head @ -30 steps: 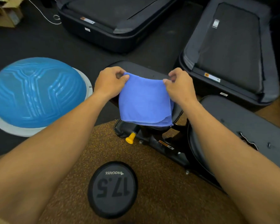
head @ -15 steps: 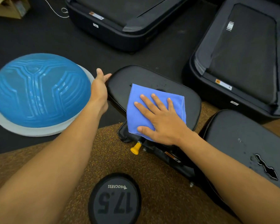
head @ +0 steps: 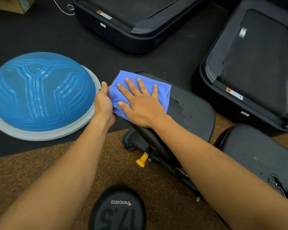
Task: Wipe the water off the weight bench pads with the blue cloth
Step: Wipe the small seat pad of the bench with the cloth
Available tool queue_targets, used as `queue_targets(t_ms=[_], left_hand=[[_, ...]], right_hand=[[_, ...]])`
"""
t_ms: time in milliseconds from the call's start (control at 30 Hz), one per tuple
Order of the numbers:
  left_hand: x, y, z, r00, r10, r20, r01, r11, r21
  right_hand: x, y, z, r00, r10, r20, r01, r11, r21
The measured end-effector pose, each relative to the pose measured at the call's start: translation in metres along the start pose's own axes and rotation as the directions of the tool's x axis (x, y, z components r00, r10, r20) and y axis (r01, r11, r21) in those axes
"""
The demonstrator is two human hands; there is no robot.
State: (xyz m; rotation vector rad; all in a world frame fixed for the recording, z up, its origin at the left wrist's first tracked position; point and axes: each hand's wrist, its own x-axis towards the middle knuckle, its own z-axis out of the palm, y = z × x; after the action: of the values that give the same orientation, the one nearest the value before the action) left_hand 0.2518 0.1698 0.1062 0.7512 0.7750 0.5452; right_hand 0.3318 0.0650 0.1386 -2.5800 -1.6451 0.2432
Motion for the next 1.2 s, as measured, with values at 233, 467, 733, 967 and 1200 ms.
queue_targets(t_ms=[233,467,733,967,1200], left_hand=[[0.001,0.002,-0.001,0.997,0.023,0.067,-0.022,1.0,-0.007],[0.001,0.003,0.001,0.997,0.036,0.065,-0.043,0.993,0.113],[-0.005,0.0,0.004,0.996,0.033,0.079,-0.041,0.994,0.102],[-0.006,0.0,0.004,0.997,0.029,0.065,-0.032,0.998,0.053],[-0.005,-0.003,0.0,0.997,0.032,0.072,-0.034,0.999,0.032]], right_hand=[[0.035,0.004,-0.006,0.997,0.073,-0.003,-0.073,0.996,0.043],[0.033,0.026,-0.017,0.976,0.217,0.018,-0.218,0.972,0.092],[-0.04,0.087,-0.019,0.894,0.447,0.018,-0.446,0.889,0.099],[-0.13,0.08,-0.011,0.896,0.444,0.029,-0.445,0.893,0.068],[-0.166,0.042,0.0,0.951,0.305,0.047,-0.305,0.952,0.001]])
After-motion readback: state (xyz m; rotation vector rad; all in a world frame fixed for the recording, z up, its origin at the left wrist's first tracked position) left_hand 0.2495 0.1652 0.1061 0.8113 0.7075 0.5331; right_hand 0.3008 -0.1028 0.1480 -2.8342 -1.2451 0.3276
